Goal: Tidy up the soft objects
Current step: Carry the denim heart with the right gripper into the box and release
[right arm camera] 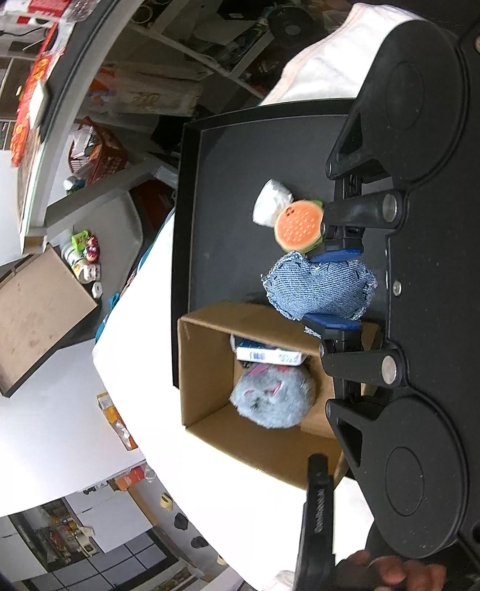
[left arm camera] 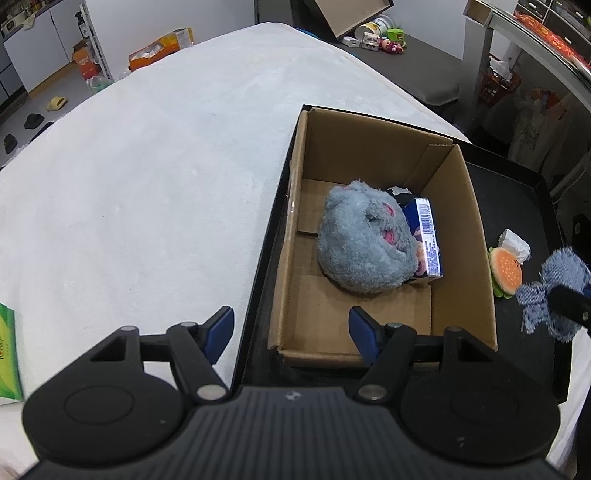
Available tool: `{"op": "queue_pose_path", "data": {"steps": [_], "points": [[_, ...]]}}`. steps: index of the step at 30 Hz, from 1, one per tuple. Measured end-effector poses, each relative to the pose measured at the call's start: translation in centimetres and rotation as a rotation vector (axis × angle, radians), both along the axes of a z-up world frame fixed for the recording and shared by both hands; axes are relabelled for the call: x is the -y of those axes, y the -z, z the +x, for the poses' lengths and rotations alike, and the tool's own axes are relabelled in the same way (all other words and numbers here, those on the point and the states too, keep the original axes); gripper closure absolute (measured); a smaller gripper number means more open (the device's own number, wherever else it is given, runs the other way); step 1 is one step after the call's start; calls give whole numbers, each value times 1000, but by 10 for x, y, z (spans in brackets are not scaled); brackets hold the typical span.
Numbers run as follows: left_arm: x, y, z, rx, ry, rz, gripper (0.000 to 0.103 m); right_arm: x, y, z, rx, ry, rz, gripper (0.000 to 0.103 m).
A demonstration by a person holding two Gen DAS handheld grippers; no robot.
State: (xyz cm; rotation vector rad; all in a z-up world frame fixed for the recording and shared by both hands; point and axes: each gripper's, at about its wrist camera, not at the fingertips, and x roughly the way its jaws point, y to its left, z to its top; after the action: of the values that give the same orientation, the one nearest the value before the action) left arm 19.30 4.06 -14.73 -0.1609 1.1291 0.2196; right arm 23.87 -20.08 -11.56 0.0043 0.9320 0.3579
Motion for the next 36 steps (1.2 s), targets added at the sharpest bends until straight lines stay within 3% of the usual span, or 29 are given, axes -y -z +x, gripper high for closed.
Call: {"op": "queue_pose_path", "data": {"steps": [10,12,17,23,36], "points": [[-8,9,0,19,17,-46,41,-33,-7,5,-1,-31,11,73],[-11,11,-1,27,18,-53,47,-42,-7,6,-3,-43,16,73],[-19,14,-2,32,13,-73,73,-67,-7,8,-11,-78,24,73],[-27,22,-2,26,6,-112,89,-94,-4,10,-25,-121,30,73],[-39,26,-6,48,11,-173,90,-130,0,16,-53,-161,44,73]]}}
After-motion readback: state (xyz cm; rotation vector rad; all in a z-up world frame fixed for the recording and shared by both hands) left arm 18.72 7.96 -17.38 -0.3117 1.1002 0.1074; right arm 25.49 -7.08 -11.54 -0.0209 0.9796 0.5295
